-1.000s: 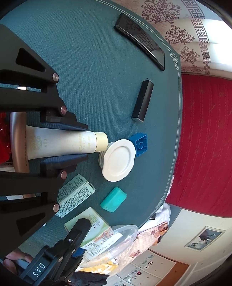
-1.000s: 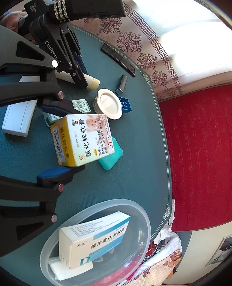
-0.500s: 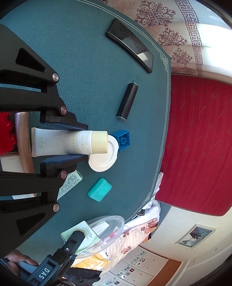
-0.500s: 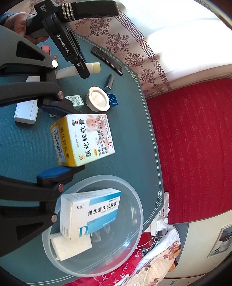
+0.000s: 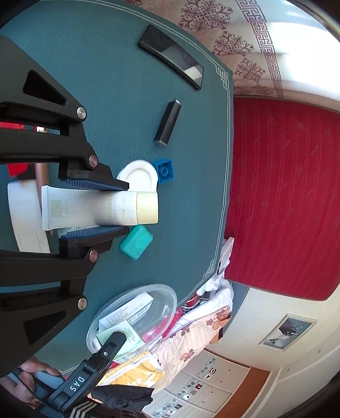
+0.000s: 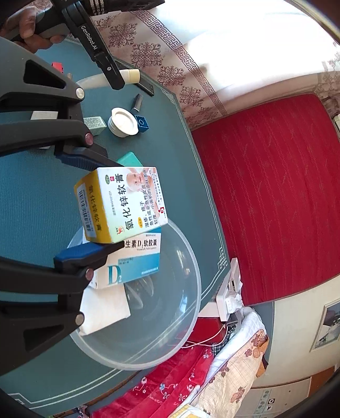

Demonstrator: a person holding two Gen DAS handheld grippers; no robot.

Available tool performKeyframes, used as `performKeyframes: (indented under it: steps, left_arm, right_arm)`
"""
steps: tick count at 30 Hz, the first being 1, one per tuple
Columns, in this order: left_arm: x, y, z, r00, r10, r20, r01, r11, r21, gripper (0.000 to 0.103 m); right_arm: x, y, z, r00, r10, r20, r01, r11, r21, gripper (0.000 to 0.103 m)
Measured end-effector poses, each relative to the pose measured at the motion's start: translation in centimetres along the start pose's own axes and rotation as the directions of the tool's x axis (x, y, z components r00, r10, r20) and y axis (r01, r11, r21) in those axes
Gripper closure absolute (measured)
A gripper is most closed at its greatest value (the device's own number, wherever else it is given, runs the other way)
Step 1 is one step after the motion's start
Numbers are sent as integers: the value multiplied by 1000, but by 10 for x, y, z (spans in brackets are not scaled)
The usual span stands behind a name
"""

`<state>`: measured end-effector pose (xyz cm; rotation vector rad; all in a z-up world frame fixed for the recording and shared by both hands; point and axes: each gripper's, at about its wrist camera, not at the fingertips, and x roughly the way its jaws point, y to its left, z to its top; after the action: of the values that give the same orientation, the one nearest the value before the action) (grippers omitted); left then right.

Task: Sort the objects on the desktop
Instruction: 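Carry the zinc oxide box and cream tube into the bowl and open both grippers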

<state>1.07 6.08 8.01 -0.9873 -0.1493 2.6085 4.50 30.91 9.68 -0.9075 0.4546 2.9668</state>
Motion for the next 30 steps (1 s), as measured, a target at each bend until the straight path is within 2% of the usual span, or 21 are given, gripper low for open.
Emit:
performKeyframes:
  steps: [14,30]
  left_arm:
    - [12,-63,4,998,-64,-27,66,995,78,75]
    - [32,-140,9,986,-149,-75,159,977,143,75]
  right_arm:
    - [-12,-63,12,995,-86,44,82,993,80,50]
    - [4,-116,20,989,-149,24,146,985,91,50]
